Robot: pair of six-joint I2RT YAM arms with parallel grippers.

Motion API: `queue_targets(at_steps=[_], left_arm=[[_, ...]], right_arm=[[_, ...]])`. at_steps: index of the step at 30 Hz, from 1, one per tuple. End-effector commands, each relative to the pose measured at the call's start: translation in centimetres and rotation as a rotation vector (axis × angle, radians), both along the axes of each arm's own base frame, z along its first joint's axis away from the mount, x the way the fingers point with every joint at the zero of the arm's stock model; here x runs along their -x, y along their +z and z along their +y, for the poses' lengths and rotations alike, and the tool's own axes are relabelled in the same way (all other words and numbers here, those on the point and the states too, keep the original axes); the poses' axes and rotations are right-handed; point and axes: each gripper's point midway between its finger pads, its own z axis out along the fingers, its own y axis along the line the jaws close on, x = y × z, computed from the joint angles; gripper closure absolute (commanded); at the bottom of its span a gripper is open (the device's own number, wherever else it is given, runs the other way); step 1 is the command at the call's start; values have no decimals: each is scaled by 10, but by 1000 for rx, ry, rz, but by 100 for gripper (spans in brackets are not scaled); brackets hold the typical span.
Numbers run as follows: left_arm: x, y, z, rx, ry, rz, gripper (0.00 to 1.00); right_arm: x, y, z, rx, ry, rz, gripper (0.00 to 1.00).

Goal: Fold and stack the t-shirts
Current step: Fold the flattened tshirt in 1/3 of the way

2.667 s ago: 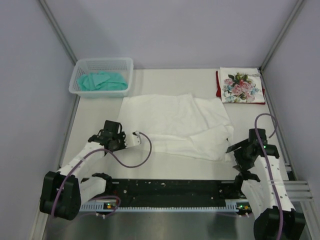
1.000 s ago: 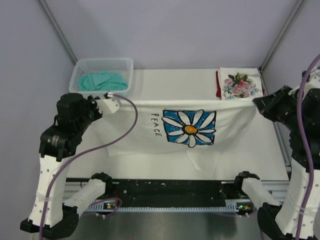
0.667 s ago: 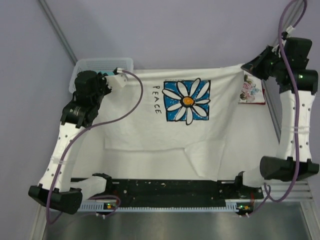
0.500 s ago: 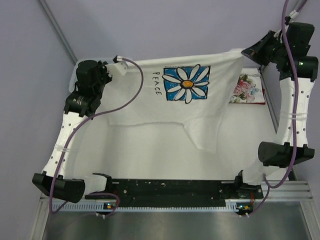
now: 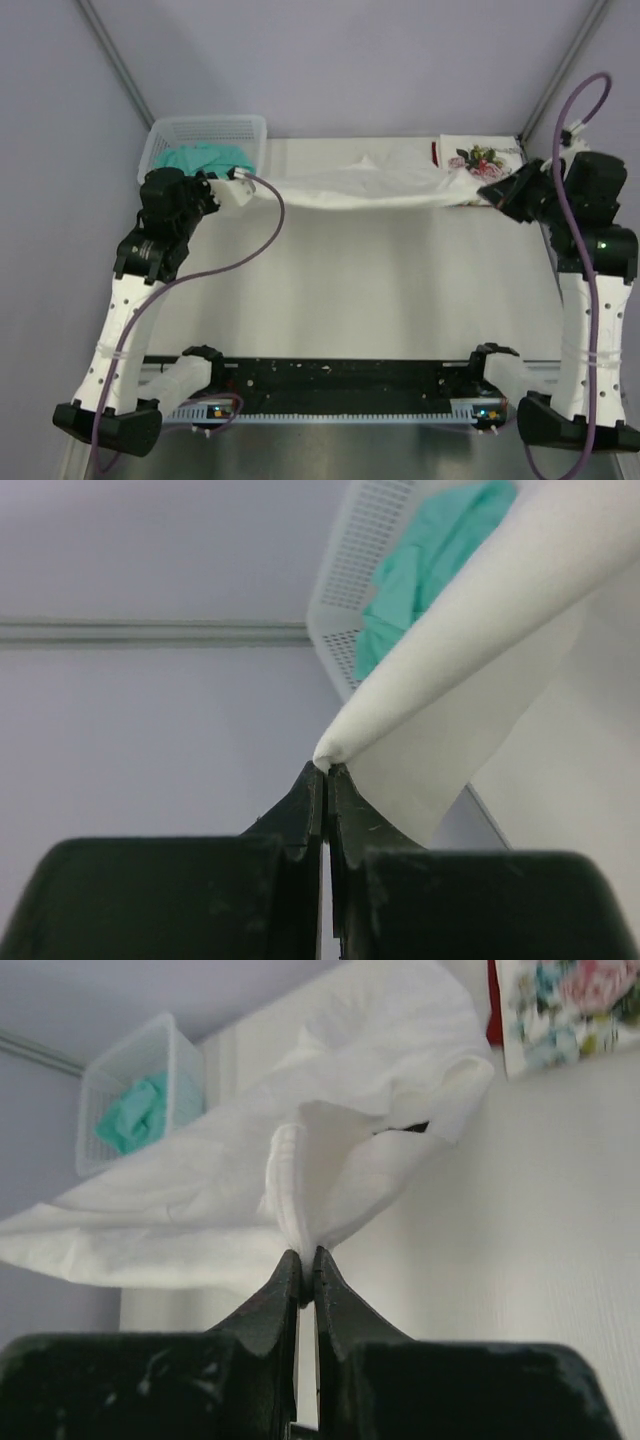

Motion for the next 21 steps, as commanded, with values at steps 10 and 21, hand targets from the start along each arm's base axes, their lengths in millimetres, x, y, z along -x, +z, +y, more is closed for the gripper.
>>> queue_targets(at_steps=[10,21], left_arm=[[139,-272,7,-227,-237,910,100],[200,-323,45,-385,-165,1170,100]], right_arm=[[162,-269,24,-38,96,851,100],[229,-310,40,-60,191,1107,100]])
